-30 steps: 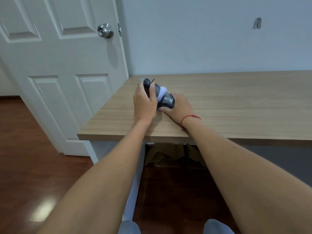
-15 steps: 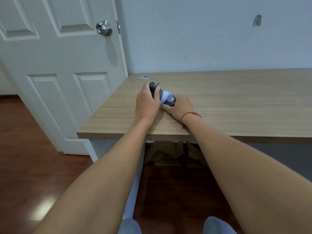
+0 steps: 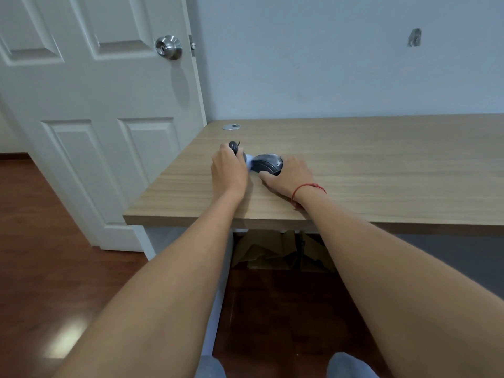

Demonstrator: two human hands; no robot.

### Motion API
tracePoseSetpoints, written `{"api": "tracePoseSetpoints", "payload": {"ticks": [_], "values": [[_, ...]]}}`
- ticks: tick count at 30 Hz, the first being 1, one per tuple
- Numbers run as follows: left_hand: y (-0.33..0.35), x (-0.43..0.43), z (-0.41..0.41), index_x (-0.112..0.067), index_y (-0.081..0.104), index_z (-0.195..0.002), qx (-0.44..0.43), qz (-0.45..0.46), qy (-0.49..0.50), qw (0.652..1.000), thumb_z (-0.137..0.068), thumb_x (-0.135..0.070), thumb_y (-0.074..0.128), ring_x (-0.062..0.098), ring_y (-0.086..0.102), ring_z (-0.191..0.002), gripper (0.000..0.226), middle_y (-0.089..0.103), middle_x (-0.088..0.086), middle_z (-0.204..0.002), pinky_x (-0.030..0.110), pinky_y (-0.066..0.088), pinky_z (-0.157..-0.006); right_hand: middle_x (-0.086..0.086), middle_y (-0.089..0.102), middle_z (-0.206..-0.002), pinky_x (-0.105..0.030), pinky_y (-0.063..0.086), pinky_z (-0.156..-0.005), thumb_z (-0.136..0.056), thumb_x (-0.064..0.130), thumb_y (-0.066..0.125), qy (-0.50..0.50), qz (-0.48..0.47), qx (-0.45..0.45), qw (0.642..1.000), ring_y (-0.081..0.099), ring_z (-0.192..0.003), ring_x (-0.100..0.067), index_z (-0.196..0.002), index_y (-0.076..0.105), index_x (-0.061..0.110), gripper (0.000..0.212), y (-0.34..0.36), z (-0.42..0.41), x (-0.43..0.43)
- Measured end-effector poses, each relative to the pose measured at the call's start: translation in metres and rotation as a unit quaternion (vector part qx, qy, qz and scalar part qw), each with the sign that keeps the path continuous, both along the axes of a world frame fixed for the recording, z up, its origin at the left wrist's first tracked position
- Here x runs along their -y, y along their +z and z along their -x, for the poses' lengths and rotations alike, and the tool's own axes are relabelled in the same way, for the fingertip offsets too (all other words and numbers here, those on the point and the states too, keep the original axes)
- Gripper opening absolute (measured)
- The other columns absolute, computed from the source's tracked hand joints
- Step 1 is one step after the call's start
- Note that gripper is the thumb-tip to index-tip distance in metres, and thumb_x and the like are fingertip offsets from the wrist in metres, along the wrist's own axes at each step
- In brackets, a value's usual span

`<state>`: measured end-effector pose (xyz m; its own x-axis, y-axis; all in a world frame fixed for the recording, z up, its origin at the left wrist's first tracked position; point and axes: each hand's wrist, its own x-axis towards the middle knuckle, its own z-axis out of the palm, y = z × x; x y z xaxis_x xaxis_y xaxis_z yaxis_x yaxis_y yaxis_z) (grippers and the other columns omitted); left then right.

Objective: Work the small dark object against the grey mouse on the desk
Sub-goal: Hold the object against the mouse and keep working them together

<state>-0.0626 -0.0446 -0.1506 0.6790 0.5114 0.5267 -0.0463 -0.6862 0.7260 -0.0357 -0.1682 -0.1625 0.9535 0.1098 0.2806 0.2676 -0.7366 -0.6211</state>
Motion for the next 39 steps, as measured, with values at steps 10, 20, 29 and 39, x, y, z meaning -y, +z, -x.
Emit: {"api": "tracePoseSetpoints", "payload": {"ticks": [10, 20, 29, 39], "values": [[-0.005, -0.003, -0.008, 0.0, 0.057, -0.097, 0.002, -0.023, -0.034, 0.999, -0.095, -0.02, 0.051, 0.035, 0.059, -0.091, 0.021, 0.065, 0.019, -0.096, 0.03, 0.036, -0.069, -0.006, 0.071, -0.091, -0.04, 0.057, -0.08, -0.07, 0.045, 0.066, 0.008, -0.009, -0.008, 1.0, 0.065, -0.085, -0.025, -0.1, 0.066, 0.015, 0.042, 0.0, 0.002, 0.0], [-0.003, -0.001, -0.003, -0.001, 0.058, -0.096, 0.027, -0.016, -0.039, 0.999, -0.094, -0.022, 0.052, 0.031, 0.058, -0.086, 0.022, 0.065, 0.015, -0.092, 0.028, 0.036, -0.067, -0.006, 0.07, -0.099, -0.036, 0.046, -0.086, -0.078, 0.055, 0.065, -0.002, 0.042, 0.022, 0.999, 0.064, -0.095, -0.027, -0.105, 0.065, 0.016, 0.047, -0.001, 0.003, 0.001], [-0.003, 0.001, -0.004, -0.005, 0.054, -0.082, 0.048, -0.036, -0.079, 0.995, -0.093, -0.023, 0.055, 0.024, 0.05, -0.071, 0.021, 0.054, 0.006, -0.075, 0.027, 0.034, -0.063, -0.007, 0.069, -0.098, -0.038, 0.044, -0.092, -0.078, 0.056, 0.065, -0.006, 0.052, 0.027, 0.998, 0.063, -0.097, -0.028, -0.101, 0.064, 0.015, 0.047, 0.0, 0.002, 0.002], [-0.002, -0.001, -0.003, -0.009, 0.05, -0.078, 0.059, 0.011, -0.071, 0.996, -0.093, -0.024, 0.054, 0.02, 0.048, -0.07, 0.023, 0.055, 0.004, -0.073, 0.023, 0.033, -0.063, -0.006, 0.07, -0.097, -0.036, 0.047, -0.082, -0.073, 0.061, 0.066, -0.02, 0.048, 0.023, 0.998, 0.064, -0.094, -0.028, -0.1, 0.065, 0.016, 0.053, -0.003, -0.002, 0.001]]}}
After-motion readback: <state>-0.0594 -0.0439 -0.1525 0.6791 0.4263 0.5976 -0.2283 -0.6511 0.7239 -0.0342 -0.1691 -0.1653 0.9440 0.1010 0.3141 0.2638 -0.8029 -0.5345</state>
